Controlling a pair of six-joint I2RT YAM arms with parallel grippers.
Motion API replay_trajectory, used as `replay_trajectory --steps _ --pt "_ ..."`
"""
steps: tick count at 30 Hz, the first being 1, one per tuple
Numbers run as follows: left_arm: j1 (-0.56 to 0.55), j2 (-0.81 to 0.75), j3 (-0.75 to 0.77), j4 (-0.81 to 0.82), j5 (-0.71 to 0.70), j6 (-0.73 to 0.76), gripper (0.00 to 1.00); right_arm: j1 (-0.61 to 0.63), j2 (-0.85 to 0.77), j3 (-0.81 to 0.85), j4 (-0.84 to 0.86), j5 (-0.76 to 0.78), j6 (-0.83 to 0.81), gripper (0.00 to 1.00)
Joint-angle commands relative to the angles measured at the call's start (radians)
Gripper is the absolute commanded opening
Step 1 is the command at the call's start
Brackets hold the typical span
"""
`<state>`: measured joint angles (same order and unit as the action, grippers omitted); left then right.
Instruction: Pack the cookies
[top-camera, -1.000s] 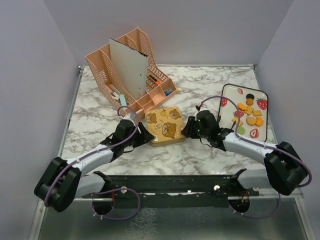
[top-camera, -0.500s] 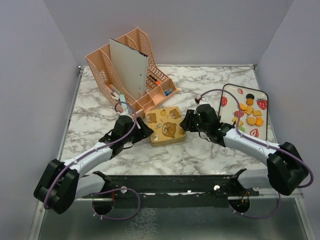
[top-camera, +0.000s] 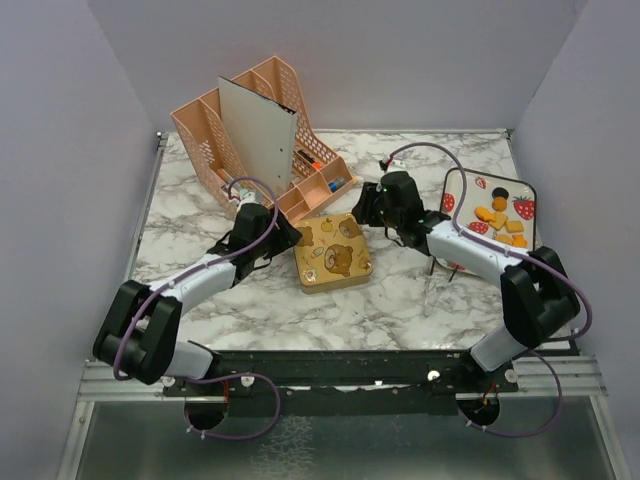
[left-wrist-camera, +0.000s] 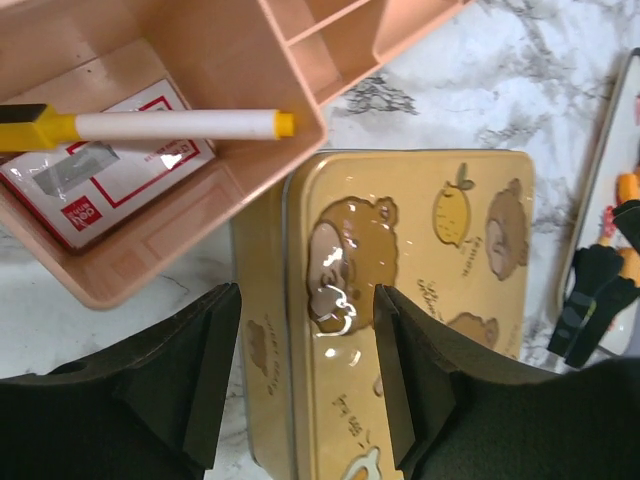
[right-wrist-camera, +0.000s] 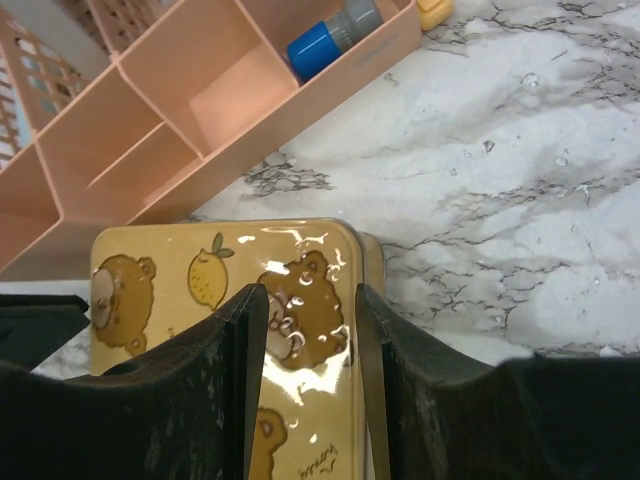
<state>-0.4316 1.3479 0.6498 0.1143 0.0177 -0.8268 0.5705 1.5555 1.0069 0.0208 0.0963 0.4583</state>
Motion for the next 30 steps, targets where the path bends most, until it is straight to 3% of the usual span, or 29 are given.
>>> replay_trajectory --steps 1,10,16,19,30 --pt "0.007 0.068 0.037 -0.006 -0.057 0.041 0.61 -0.022 0.1 0.067 0.008 -0.001 -0.032 0.47" --pt "0.007 0.206 0.039 0.009 -0.021 0.055 0.54 -0.035 0.304 0.094 0.002 -0.067 -0.02 0.42" --pt "0.004 0.297 0.021 0.05 0.136 0.057 0.32 -0.035 0.34 0.046 -0.019 -0.151 0.013 0.38" --pt "-0.016 0.322 0.01 0.057 0.181 0.053 0.29 -0.035 0.321 -0.003 -0.049 -0.165 0.023 0.36" --pt "-0.135 0.108 -0.127 0.056 0.133 -0.007 0.29 -0.035 0.119 -0.213 -0.029 -0.262 0.05 0.35"
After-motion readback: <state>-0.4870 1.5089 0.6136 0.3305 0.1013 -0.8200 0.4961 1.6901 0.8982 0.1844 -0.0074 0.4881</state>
